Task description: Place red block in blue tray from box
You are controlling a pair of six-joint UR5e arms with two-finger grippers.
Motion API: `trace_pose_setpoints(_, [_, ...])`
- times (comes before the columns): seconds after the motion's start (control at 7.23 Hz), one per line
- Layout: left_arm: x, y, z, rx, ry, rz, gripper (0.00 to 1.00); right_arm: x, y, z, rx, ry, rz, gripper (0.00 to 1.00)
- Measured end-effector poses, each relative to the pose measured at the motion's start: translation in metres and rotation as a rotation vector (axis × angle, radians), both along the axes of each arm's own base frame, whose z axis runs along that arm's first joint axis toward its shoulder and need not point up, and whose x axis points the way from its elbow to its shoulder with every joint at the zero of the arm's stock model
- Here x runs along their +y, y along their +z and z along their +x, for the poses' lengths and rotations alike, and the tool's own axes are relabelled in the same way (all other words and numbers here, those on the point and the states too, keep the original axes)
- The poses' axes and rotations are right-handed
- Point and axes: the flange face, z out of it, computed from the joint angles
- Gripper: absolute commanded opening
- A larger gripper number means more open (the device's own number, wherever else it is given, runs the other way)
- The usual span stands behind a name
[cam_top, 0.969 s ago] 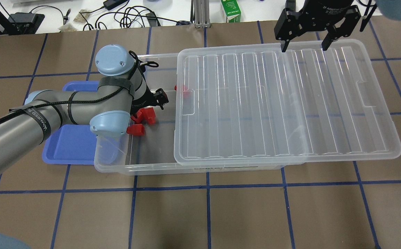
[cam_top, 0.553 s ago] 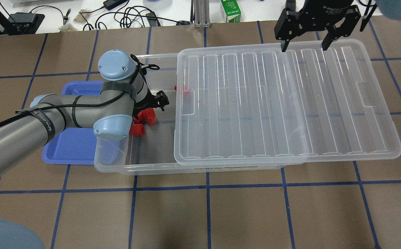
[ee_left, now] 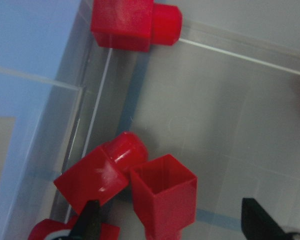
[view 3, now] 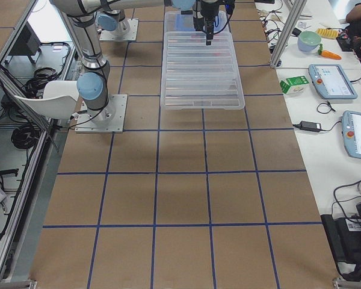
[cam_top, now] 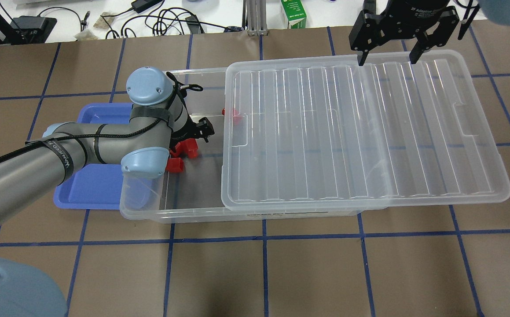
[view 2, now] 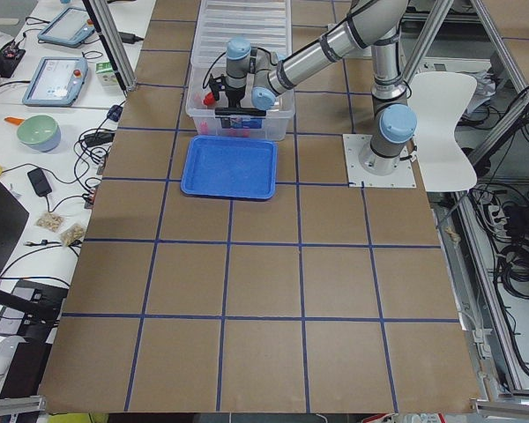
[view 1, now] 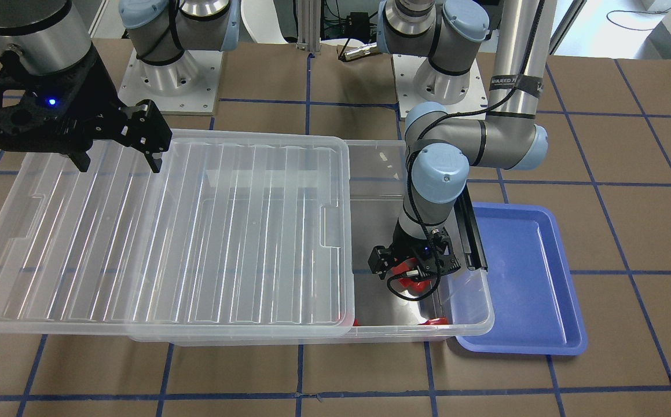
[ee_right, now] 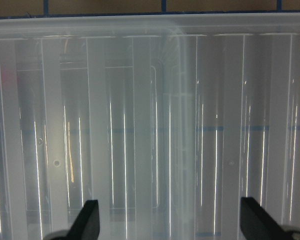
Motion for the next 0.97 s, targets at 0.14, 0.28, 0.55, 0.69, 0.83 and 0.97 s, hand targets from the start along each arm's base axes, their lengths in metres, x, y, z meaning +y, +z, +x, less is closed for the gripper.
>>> trace_pose_setpoints(0.14, [-0.0011, -0.0021, 0.0034, -0.001, 0.005, 0.003, 0.45, -0.0001, 0.0006, 0.0000, 0.000, 0.000, -0.002, 1.00])
trace_pose_setpoints(0.28, [-0.0020, -0.0032, 0.0070, -0.001, 0.011, 0.006, 0.35, -0.0002, 0.0010, 0.0000, 0.000, 0.000, -0.003, 1.00])
trace_pose_setpoints(0.55, [-0.0029, -0.0028, 0.0096, -0.001, 0.014, 0.005, 0.31, -0.0002, 0.0012, 0.0000, 0.000, 0.000, -0.003, 1.00])
trace_pose_setpoints(0.69, [-0.0031, 0.0003, 0.0098, -0.001, 0.013, -0.001, 0.31, -0.0002, 0.0010, 0.0001, 0.000, 0.000, -0.003, 1.00])
trace_pose_setpoints(0.83, [-0.0031, 0.0040, 0.0101, -0.002, 0.014, -0.007, 0.31, -0.0001, 0.0008, 0.0002, 0.000, 0.000, -0.002, 1.00])
trace_pose_setpoints(0.97, [-0.0031, 0.0058, 0.0101, -0.002, 0.014, -0.010, 0.31, -0.0001, 0.0007, 0.0002, 0.000, 0.000, -0.002, 1.00])
